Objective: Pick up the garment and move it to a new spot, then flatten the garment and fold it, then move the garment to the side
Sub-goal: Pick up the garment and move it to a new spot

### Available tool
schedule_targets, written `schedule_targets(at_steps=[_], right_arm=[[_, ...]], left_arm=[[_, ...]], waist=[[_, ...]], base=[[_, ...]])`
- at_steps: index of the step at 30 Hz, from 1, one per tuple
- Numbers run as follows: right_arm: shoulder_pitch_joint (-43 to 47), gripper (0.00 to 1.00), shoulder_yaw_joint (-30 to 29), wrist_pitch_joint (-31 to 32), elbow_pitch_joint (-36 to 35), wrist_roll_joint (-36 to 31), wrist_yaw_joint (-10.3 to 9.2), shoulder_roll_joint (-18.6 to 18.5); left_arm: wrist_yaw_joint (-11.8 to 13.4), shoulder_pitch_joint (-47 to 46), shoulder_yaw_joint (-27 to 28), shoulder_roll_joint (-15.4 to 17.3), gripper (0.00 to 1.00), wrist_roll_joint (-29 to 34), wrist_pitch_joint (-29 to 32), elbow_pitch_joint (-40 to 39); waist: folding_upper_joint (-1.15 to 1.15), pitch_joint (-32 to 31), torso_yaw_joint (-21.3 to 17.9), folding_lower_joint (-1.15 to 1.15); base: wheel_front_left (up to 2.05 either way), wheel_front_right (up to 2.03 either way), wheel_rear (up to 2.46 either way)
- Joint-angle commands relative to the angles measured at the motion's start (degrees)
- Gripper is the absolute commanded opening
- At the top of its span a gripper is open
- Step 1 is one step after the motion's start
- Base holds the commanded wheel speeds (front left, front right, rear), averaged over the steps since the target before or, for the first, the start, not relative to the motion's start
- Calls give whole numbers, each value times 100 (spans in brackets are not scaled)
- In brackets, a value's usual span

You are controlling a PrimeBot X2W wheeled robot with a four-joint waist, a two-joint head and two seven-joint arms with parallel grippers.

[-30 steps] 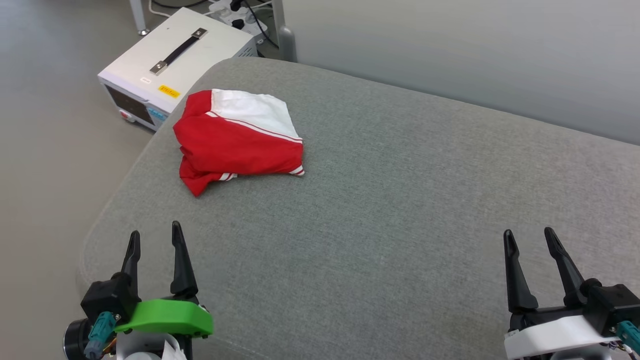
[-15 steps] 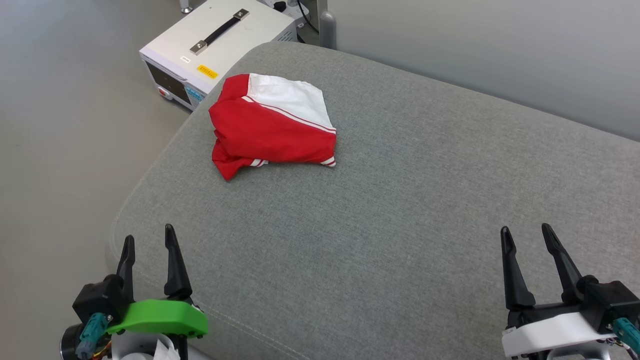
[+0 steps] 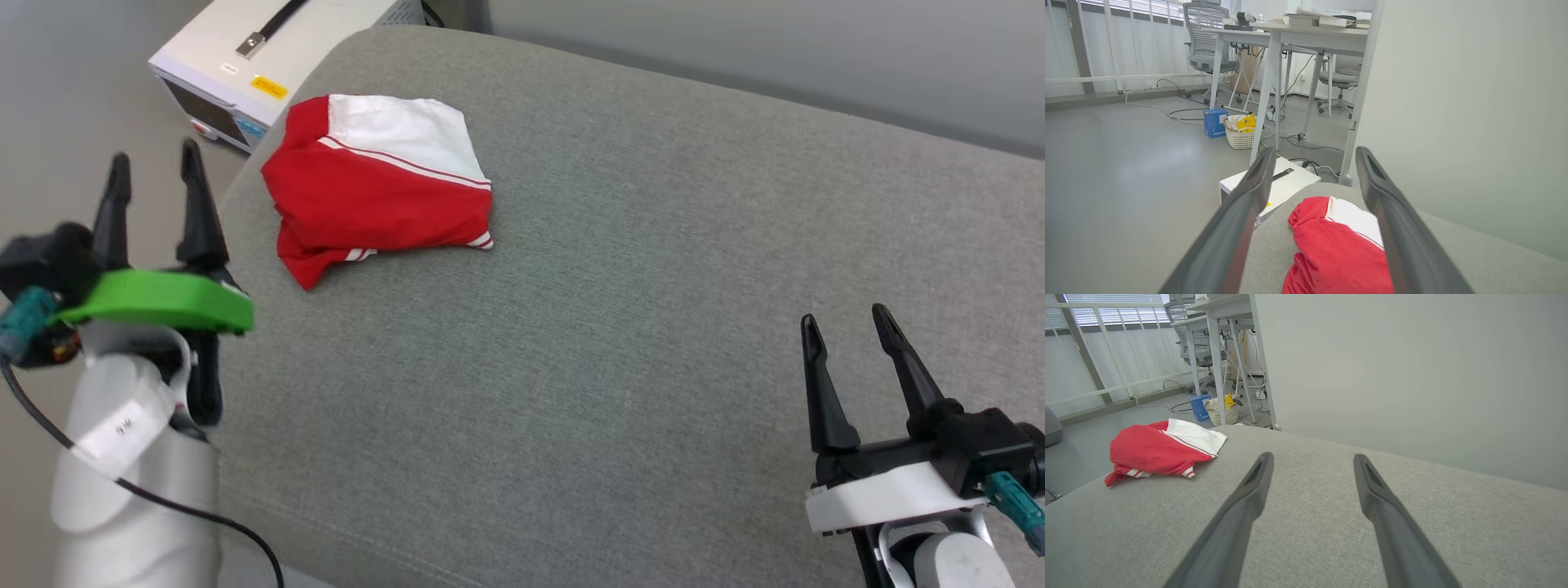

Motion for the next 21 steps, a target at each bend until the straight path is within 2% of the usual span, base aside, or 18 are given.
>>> schedule_targets(at_steps=[1, 6, 11, 13, 16, 21], right_arm=[[-138, 100, 2, -52, -49, -75, -5, -15], [-305, 100, 34, -52, -114, -135, -5, -52], [-409, 100, -3, -52, -193, -171, -5, -125], [-430, 100, -24, -52, -221, -179, -5, -147], [-484, 100, -20, -52, -248, -190, -5, -192], [-555, 100, -20, -52, -302, -212, -5, -213]], left_arm=[[-46, -328, -55, 157, 100, -60, -30, 185], [-51, -1412, -760, 768, 100, -634, 3, 1065], [-52, -2411, -1476, 1262, 100, -1722, 750, 1810], [-53, -2744, -1658, 1381, 100, -2154, 1304, 2147], [-53, -3171, -1991, 1564, 100, -2656, 2450, 2643], [-53, -3654, -2503, 1781, 100, -3062, 4027, 3182]], waist=[[0, 368, -380, -2], [0, 696, -684, -2], [0, 967, -875, -2], [0, 1064, -940, -2], [0, 1197, -1038, -2], [0, 1340, -1162, -2]], base=[[0, 0, 0], [0, 0, 0], [0, 0, 0], [0, 0, 0], [0, 0, 0], [0, 0, 0]])
